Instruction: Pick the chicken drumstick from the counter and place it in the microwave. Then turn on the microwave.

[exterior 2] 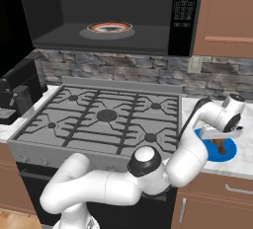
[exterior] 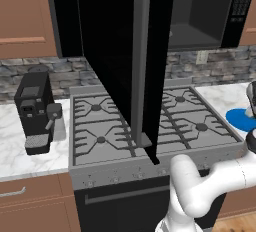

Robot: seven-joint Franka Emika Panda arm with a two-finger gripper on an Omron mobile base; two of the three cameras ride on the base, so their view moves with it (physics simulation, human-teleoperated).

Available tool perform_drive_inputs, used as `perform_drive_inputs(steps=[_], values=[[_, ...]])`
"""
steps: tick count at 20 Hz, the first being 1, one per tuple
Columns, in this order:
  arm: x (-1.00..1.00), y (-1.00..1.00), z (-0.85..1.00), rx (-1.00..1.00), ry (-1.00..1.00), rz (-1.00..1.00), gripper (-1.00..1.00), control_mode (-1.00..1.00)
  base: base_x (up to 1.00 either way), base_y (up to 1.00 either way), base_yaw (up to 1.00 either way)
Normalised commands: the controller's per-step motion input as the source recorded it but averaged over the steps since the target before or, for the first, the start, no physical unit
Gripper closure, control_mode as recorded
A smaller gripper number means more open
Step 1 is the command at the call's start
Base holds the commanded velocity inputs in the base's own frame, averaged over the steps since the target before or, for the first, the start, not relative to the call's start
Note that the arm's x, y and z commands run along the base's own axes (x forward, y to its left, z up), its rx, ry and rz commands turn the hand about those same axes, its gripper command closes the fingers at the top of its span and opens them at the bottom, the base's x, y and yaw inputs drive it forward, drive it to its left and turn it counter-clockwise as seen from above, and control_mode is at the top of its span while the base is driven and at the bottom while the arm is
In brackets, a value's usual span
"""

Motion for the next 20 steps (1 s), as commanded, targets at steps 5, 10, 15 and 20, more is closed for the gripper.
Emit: perform_drive_inputs(steps=[5, 10, 15, 20], values=[[-0.4, 0.15, 0.29, 0.11, 0.0, 0.0, 1.0, -1.0, 0.0, 0.0, 0.0], [-0.41, 0.23, 0.23, 0.08, 0.0, 0.0, 1.0, -1.0, 0.0, 0.0, 0.0], [-0.39, 0.31, 0.19, 0.01, 0.0, 0.0, 1.0, -1.0, 0.0, 0.0, 0.0], [-0.36, 0.35, 0.14, 0.0, 0.0, 0.0, 1.0, -1.0, 0.0, 0.0, 0.0]])
